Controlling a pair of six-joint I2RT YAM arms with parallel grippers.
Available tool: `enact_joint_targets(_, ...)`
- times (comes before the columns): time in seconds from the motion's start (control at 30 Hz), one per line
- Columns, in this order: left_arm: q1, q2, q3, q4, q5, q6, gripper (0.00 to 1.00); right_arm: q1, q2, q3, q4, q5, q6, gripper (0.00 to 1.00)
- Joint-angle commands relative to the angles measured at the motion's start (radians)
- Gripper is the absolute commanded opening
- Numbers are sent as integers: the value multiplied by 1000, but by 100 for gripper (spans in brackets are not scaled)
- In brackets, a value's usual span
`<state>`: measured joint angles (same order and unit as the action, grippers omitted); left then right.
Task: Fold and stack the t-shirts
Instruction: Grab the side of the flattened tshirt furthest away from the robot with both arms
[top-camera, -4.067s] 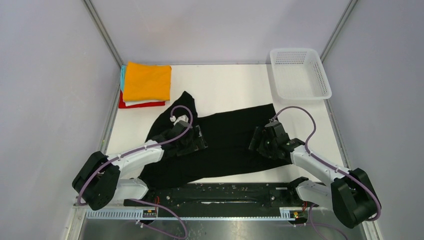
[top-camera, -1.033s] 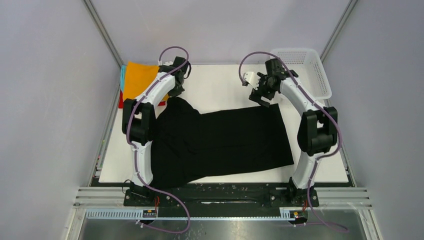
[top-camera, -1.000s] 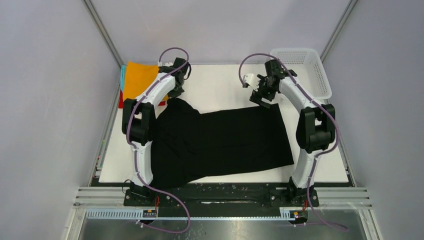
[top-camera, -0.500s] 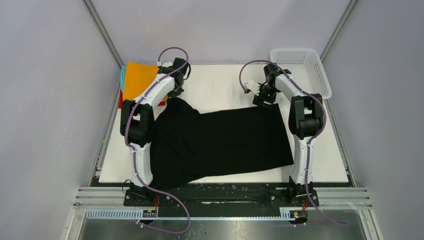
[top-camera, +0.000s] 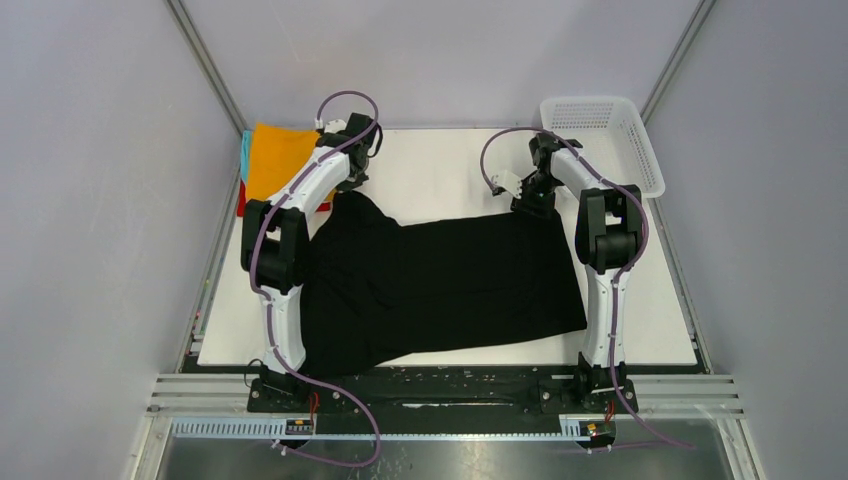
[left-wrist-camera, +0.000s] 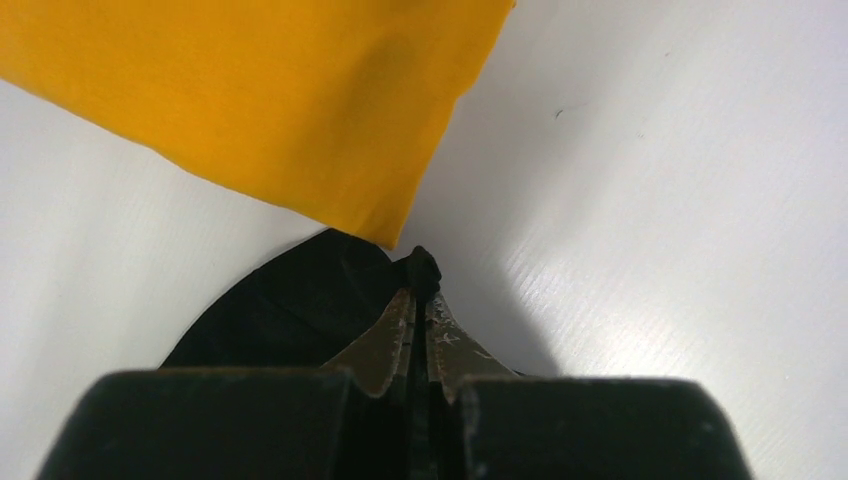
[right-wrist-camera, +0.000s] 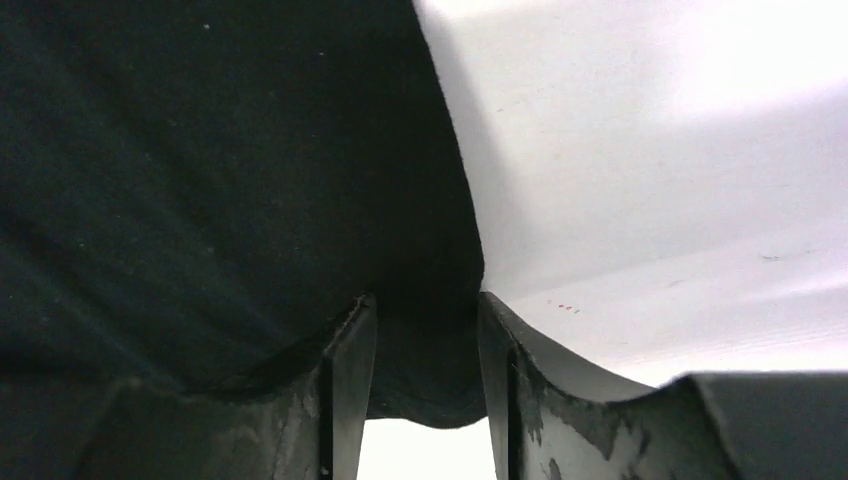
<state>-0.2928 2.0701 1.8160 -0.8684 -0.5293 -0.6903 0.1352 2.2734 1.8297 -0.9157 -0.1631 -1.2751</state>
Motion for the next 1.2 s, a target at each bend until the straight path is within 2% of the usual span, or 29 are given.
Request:
enact_joint_targets(0.0, -3, 8, 67, 50, -47, 28, 0, -3, 31, 44, -85, -33, -44, 43)
enact_joint_targets(0.13, -2, 44, 133, 57, -55, 52, 0, 0, 32, 49, -82, -27, -46, 32)
enact_joint_targets(0.33, 4, 110, 241, 65, -55, 92, 0, -2, 31, 75, 20, -12, -7, 28)
enact_joint_targets(0.43, 12, 134, 288, 70, -51, 108, 0, -2, 34, 97, 35, -27, 2, 21)
enact_joint_targets(0.53, 17, 147, 313, 84, -37, 122, 0, 0, 32, 97, 30, -31, -5, 13)
enact_joint_targets(0.67, 17, 143, 318, 86, -11, 125, 0, 5, 5, 66, 56, -17, -7, 7)
enact_joint_targets(0.77, 14, 83, 251, 89, 14, 105, 0, 15, -43, 1, 118, 5, -7, 5)
enact_joint_targets(1.17, -53, -296, -260, 113, 11, -5, 0, 77, -288, -321, 296, 61, -78, 1)
